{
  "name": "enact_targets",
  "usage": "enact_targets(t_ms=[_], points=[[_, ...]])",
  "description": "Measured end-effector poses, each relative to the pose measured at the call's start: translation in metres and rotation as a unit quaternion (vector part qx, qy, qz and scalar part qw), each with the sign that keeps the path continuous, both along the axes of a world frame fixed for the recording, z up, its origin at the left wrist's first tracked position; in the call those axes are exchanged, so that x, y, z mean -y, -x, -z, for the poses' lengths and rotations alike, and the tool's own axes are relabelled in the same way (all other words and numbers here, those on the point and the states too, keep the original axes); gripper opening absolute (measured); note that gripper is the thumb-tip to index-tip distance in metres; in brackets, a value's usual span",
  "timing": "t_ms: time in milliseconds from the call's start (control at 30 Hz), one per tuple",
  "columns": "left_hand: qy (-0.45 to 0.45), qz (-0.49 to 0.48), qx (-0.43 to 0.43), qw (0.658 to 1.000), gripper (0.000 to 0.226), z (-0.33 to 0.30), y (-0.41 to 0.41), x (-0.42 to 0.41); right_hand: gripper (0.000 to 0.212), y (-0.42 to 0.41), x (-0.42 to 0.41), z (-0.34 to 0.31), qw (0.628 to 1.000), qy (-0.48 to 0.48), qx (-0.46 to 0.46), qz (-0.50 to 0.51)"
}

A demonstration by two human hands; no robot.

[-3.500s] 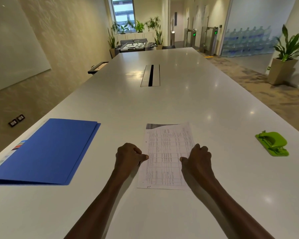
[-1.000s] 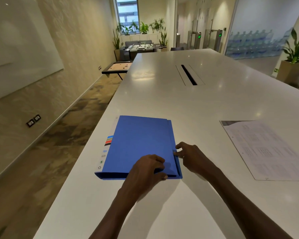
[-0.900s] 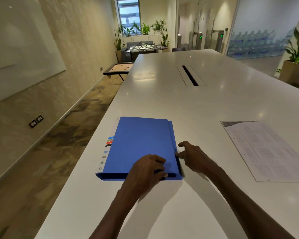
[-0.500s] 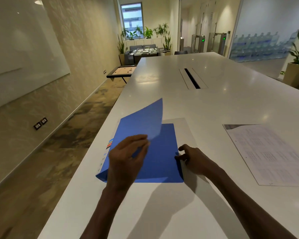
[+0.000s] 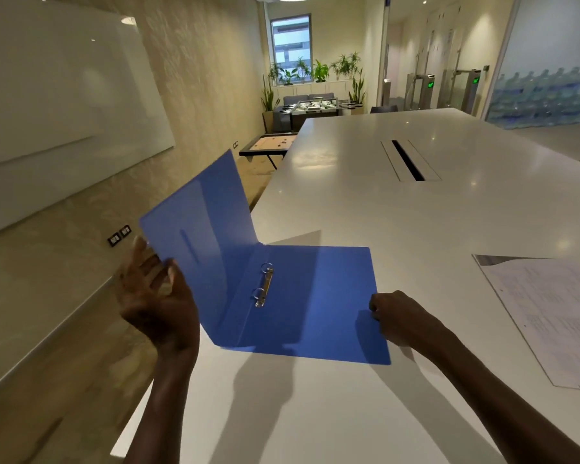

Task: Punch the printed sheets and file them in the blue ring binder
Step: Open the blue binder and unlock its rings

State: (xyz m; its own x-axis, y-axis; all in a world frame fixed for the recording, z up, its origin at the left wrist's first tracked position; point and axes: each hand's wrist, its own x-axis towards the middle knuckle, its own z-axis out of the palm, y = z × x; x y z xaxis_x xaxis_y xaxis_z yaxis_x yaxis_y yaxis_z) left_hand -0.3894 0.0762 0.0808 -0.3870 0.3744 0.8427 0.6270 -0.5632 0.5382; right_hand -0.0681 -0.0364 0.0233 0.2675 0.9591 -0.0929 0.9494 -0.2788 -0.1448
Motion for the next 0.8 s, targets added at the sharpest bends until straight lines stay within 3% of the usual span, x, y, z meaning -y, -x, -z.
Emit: enact_targets(t_ms=[133,267,500,800], points=[[0.094,-0.021,0.058,0.994,0.058,0.025,0.017,-0.013,0.009,0.006,-0.003,-0.002,0.999,0.0,0.046,-0.005],[0.195,-0.002,0.102,0.975,0.065,0.052,0.03,-0.018,0.035,0.013,-0.002,-0.008,0.998,-0.005,0.062,-0.017],[0.383,-0.022,0.14,0.913,0.069,0.076,0.052,-0.024,0.038,0.028,-0.002,-0.02,0.996,0.01,0.091,-0.022],[0.569,-0.034,0.065,0.819,0.112,0.059,0.035,-0.034,0.027,0.041,-0.024,-0.033,0.99,0.061,0.124,-0.041]])
